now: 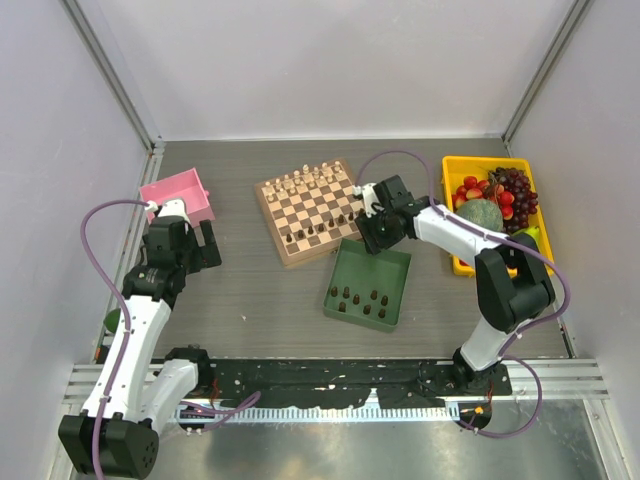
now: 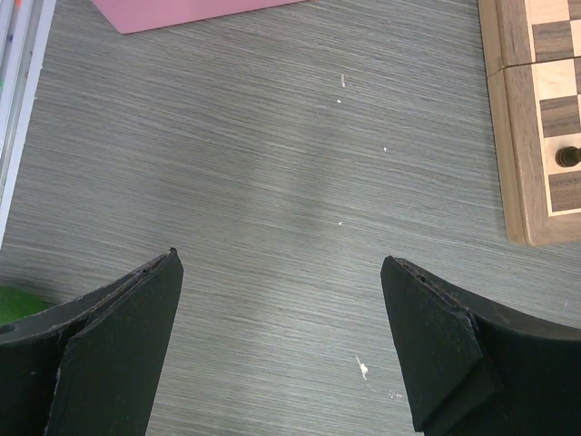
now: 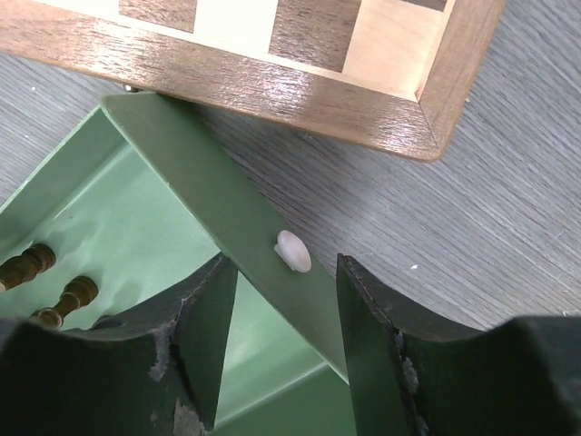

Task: Set up the chess pieces on the board

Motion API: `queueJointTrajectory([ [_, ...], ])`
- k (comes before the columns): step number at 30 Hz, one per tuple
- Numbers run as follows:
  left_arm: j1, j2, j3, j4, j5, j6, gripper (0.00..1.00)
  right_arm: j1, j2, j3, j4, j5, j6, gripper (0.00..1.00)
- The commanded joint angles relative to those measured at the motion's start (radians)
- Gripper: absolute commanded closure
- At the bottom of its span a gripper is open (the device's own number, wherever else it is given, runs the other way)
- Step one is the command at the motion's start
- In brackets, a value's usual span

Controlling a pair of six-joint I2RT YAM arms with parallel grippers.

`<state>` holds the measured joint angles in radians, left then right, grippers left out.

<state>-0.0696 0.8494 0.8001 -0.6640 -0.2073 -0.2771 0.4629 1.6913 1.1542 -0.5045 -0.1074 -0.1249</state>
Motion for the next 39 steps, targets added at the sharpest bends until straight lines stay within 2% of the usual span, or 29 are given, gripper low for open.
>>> queueJointTrajectory([
  [1,0.005,0.004,0.037,0.014,0.013,0.012,0.01,0.003,-0.018,0.000,0.004,0.020,0.005,0.49],
  [11,0.007,0.014,0.040,0.014,0.042,0.006,0.01,0.002,-0.079,-0.099,0.003,0.104,0.047,0.55],
  [20,0.007,0.013,0.042,0.014,0.051,0.003,0.01,-0.024,-0.139,-0.145,0.007,0.256,0.114,0.62],
  [39,0.007,0.013,0.040,0.014,0.052,0.004,0.01,-0.102,-0.208,-0.228,-0.017,0.384,0.260,0.62],
])
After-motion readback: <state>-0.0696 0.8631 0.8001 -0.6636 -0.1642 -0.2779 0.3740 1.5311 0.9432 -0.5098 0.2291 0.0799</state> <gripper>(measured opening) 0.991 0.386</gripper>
